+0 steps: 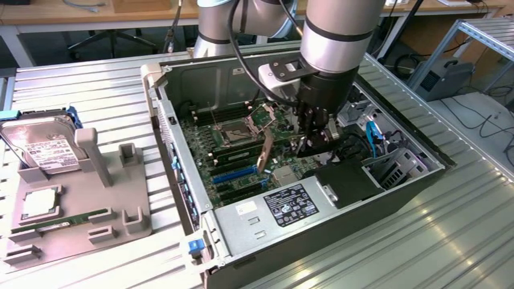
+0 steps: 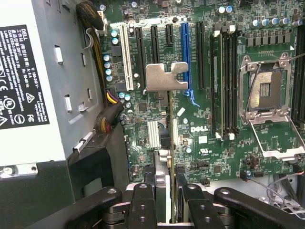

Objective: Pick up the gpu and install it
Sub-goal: 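Insert the gpu into the slot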

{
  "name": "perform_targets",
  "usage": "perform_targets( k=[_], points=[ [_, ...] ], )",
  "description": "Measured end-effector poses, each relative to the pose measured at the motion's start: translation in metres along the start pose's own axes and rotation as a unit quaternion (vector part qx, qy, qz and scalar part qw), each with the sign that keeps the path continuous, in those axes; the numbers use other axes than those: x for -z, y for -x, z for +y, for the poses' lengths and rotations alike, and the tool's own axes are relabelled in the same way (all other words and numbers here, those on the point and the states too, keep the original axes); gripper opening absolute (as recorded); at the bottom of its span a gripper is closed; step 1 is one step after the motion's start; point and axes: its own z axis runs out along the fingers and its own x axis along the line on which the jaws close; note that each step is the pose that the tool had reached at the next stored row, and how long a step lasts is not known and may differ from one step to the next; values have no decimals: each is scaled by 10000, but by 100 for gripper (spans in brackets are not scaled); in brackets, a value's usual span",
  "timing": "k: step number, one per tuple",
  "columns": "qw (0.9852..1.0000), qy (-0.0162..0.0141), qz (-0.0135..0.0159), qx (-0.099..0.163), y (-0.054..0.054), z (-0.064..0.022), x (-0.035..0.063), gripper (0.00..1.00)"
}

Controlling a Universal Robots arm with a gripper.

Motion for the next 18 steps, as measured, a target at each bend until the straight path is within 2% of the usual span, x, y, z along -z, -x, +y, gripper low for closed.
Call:
perform_targets(
  k=[13, 18],
  points=[
    [10000, 0, 1, 0, -28, 14, -16, 27],
    [10000, 0, 0, 0, -7, 32, -27, 27]
  ],
)
